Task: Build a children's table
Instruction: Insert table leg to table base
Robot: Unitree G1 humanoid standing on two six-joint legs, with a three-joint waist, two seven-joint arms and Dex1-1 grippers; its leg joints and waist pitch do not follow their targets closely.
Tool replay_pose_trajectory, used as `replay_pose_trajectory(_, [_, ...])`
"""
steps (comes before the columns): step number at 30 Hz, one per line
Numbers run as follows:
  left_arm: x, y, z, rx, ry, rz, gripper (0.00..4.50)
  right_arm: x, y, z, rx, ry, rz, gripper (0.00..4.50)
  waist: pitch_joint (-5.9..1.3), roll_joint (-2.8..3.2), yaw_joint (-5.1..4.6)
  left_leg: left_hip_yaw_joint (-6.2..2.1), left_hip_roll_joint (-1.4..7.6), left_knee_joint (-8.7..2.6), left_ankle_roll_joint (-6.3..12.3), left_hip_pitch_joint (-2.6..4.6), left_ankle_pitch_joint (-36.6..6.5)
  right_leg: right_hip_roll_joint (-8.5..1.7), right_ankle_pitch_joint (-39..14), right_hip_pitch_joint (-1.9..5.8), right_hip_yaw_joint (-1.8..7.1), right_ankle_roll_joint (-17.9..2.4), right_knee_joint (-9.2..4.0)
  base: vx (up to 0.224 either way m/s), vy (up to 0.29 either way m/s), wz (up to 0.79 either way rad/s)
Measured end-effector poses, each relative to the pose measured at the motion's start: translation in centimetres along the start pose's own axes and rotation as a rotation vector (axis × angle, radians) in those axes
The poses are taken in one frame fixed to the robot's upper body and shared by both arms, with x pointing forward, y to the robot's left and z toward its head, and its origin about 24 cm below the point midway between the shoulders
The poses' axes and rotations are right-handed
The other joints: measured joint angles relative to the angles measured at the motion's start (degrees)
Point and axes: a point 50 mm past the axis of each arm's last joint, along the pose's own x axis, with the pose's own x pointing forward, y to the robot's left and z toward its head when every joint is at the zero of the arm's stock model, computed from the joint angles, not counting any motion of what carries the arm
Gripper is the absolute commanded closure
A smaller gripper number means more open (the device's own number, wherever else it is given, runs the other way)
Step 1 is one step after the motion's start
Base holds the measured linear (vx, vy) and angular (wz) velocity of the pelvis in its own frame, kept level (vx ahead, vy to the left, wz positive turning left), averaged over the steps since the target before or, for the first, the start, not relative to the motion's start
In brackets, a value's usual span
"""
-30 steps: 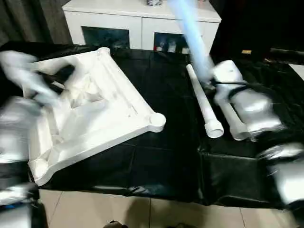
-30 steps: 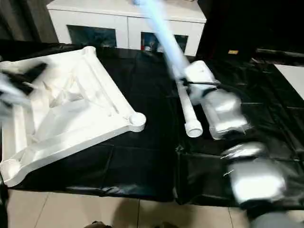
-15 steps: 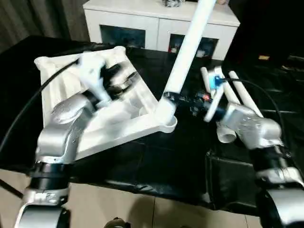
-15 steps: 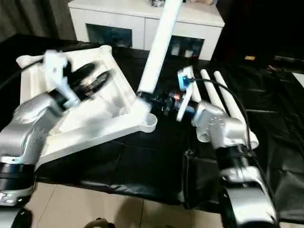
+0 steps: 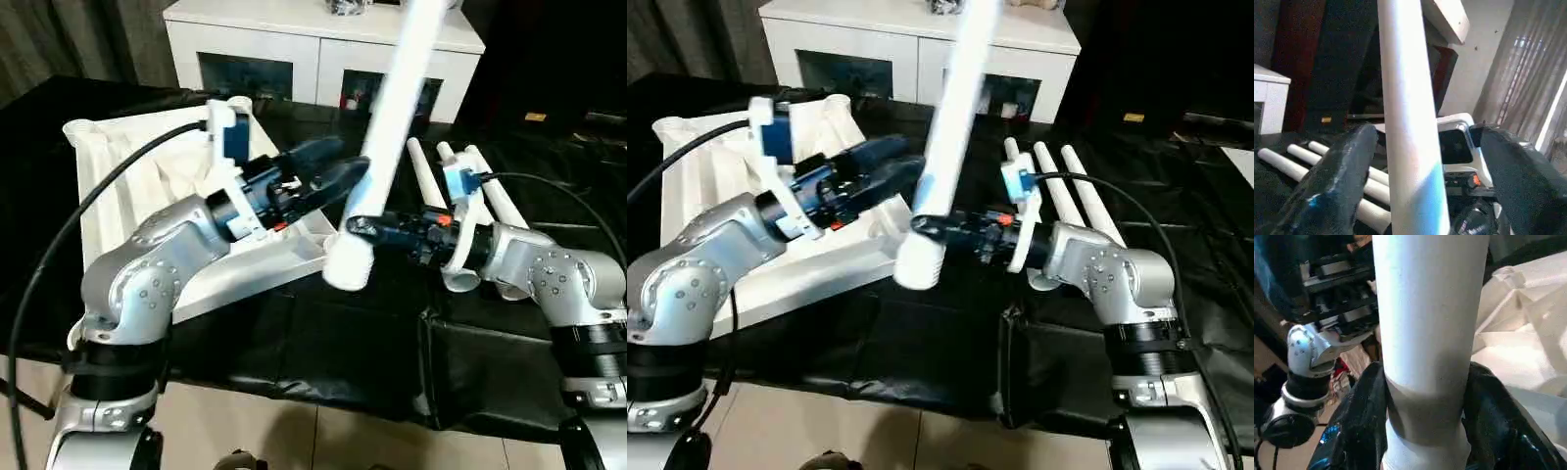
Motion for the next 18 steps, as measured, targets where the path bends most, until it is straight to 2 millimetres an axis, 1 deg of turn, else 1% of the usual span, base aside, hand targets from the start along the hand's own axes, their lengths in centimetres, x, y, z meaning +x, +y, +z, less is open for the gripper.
replay_pose_trajectory(2, [0.2,0.2,-0.4,-0.009,0.024,0.016,0.15,0.1,0.1,-0.1,-0.002,0.011,0.007,2.66,0.01,-0.01,0.03,0.0,0.0,0.0,0.0,-0.01,0.0,0.0,-0.01,0.0,0.0,0.01,-0.01,0.0,0.0,0.0])
replay_pose_trajectory(3, [0.2,0.4,-0.6,-0.013,0.034,0.029,0.15,0.1,0.2,-0.1,-0.001,0.013,0.012,2.66,0.01,-0.01,0.04,0.0,0.0,0.0,0.0,-0.01,0.0,0.0,-0.01,0.0,0.0,0.01,-0.01,0.0,0.0,0.0])
replay_pose_trajectory(4, [0.3,0.6,-0.8,-0.017,0.047,0.042,0.06,0.0,0.2,-0.2,-0.001,0.017,0.012,2.66,0.02,-0.03,0.1,0.0,0.0,0.0,0.0,-0.01,0.0,0.0,-0.01,0.02,0.0,0.02,-0.02,0.0,0.0,0.0])
replay_pose_trajectory(6, [0.8,1.0,-0.9,-0.027,0.068,0.056,0.06,-0.1,0.3,-0.5,-0.008,0.049,0.015,2.66,0.03,-0.05,0.17,0.0,0.0,0.0,0.0,-0.01,0.01,0.0,-0.02,0.06,0.01,0.04,-0.04,0.0,0.0,0.0])
replay_pose_trajectory(9, [1.4,0.6,-0.8,-0.08,0.049,0.006,0.0,0.0,0.5,-1.2,-0.007,0.095,0.03,2.66,0.03,-0.05,0.11,0.0,0.0,0.0,0.02,-0.05,-0.01,0.0,-0.02,0.07,0.01,0.04,-0.08,0.0,0.0,0.0])
replay_pose_trajectory(13, [1.9,-0.2,-0.2,-0.149,0.0,-0.1,0.0,0.0,0.5,-1.8,-0.015,0.155,0.042,2.66,0.03,-0.05,0.1,0.0,0.02,-0.01,0.01,-0.04,-0.01,0.0,-0.02,0.05,-0.02,0.05,-0.06,0.0,0.0,0.0])
replay_pose_trajectory(17, [1.7,-0.2,-0.3,-0.172,0.012,-0.132,0.0,-0.1,0.5,-1.9,-0.046,0.189,0.041,2.66,0.03,-0.04,0.01,-0.01,0.02,-0.01,0.0,-0.03,0.0,0.0,-0.03,0.06,-0.01,0.05,-0.06,0.0,0.0,0.0])
replay_pose_trajectory(18, [1.7,-0.2,-0.4,-0.17,0.019,-0.133,0.28,-0.1,0.5,-2.0,-0.047,0.196,0.041,2.66,0.02,-0.03,0.01,-0.01,0.02,-0.01,0.0,-0.02,0.0,0.0,-0.03,0.07,-0.01,0.05,-0.06,0.0,0.0,0.0])
